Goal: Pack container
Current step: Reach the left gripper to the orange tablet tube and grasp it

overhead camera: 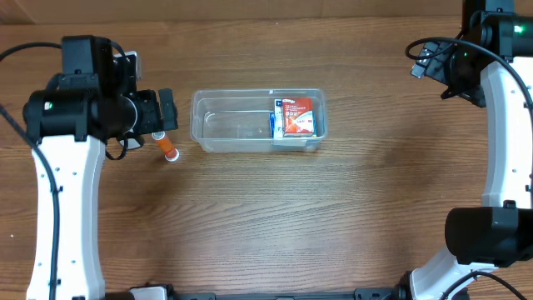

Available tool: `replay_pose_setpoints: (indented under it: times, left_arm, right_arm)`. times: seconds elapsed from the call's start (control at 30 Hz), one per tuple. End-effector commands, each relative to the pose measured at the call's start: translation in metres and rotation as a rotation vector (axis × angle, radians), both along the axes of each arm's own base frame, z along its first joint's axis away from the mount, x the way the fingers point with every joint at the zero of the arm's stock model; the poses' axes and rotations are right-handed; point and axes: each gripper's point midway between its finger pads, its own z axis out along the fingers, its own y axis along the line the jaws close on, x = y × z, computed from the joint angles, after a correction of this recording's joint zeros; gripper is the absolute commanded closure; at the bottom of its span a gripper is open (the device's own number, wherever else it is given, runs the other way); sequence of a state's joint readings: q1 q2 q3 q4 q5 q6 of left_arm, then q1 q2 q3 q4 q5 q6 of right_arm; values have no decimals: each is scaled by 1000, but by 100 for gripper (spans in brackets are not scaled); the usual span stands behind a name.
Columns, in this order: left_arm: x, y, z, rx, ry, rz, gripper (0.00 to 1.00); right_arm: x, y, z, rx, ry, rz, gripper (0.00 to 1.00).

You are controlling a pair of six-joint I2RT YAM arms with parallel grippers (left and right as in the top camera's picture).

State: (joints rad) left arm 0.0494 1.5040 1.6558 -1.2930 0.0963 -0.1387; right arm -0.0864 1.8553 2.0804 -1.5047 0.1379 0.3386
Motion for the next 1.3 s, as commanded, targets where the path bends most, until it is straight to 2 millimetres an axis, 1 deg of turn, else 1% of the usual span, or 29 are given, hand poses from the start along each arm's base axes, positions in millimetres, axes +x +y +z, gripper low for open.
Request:
replay_pose_setpoints:
  times: [0.0, 0.03, 0.07, 0.1, 0.17, 0.3, 0.5, 0.6, 0.7, 0.8, 0.83, 0.9, 0.93, 1.03, 1.07, 1.13, 1.17, 1.27]
  left_arm:
    - [2, 19, -43, 65, 181, 114, 3]
    - [3, 20, -51, 64, 209, 117, 3]
    - [5, 20, -65, 64, 258, 118, 3]
    - [6, 20, -75, 62, 290, 122, 4]
    - [10, 20, -92, 59, 340, 137, 4]
    - [12, 20, -112, 57, 400, 146, 5]
    - [19, 21, -129, 56, 429, 149, 10]
    - [22, 21, -131, 55, 420, 153, 13]
    - [29, 21, -132, 54, 394, 154, 14]
    - [32, 21, -139, 54, 394, 154, 14]
    - [32, 21, -143, 54, 405, 153, 16]
    - [33, 21, -151, 55, 425, 153, 21]
    - [34, 21, -162, 53, 449, 151, 29]
    - [33, 21, -173, 54, 481, 150, 43]
    - [33, 21, -173, 54, 481, 150, 47]
    - [33, 21, -173, 53, 481, 150, 51]
    - [33, 21, -173, 53, 481, 150, 57]
    - [33, 21, -173, 52, 480, 162, 64]
  right_arm:
    - [1, -3, 10, -11, -30, -3, 0]
    - [1, -3, 10, -11, -30, -3, 0]
    - [1, -3, 10, -11, -30, -3, 0]
    - [1, -3, 10, -11, -30, -3, 0]
    - [1, -3, 10, -11, -30, -3, 0]
    - [1, -3, 10, -11, -30, -3, 0]
    - [1, -3, 10, -11, -30, -3, 0]
    - [1, -3, 10, -11, -30, -3, 0]
    - [1, -3, 10, -11, -30, -3, 0]
    - [1, -3, 10, -11, -30, -3, 0]
    - [1, -3, 10, -11, -30, -3, 0]
    - [1, -3, 10, -11, -30, -3, 0]
    - [1, -3, 10, -11, -30, -3, 0]
    - [1, -3, 10, -11, -30, -3, 0]
    - [1, -3, 10, -11, -30, -3, 0]
    - [1, -3, 10, -11, -30, -3, 0]
    - [1, -3, 10, -11, -30, -3, 0]
    - [1, -3, 10, -11, -30, -3, 0]
